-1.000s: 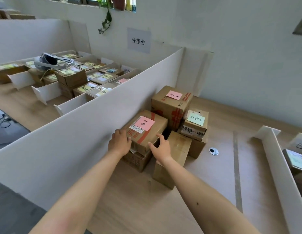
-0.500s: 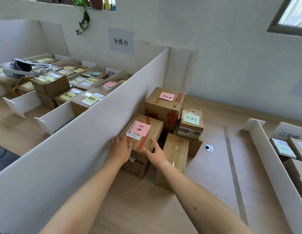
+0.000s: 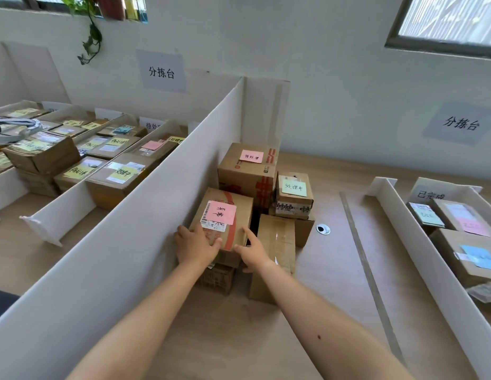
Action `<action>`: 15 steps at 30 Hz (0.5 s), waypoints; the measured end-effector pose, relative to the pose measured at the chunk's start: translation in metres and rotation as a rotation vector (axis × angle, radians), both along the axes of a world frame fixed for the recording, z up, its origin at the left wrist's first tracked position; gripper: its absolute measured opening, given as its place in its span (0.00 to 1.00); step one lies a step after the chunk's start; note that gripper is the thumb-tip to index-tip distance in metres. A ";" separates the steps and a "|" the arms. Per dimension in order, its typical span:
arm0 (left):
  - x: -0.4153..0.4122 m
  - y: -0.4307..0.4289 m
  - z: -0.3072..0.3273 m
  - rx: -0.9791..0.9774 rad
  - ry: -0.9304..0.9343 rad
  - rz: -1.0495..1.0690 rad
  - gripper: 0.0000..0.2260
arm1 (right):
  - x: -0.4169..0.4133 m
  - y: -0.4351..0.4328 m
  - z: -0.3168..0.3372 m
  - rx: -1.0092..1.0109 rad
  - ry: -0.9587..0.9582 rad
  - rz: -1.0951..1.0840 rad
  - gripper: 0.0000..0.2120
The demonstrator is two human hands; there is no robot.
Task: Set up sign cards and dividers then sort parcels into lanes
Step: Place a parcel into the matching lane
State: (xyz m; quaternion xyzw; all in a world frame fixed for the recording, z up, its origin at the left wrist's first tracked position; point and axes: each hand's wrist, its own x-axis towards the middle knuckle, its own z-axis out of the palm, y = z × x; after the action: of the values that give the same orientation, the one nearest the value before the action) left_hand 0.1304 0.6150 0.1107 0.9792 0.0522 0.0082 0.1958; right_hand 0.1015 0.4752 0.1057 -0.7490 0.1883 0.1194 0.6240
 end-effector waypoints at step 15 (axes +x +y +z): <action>-0.023 -0.033 0.005 -0.349 -0.294 -0.059 0.26 | -0.027 -0.042 0.026 0.145 -0.052 -0.122 0.30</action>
State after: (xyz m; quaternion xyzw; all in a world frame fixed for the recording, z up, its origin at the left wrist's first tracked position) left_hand 0.1069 0.5821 0.1157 0.9198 -0.0052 0.1360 0.3679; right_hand 0.0750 0.4333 0.1313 -0.6918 0.2083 0.0748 0.6874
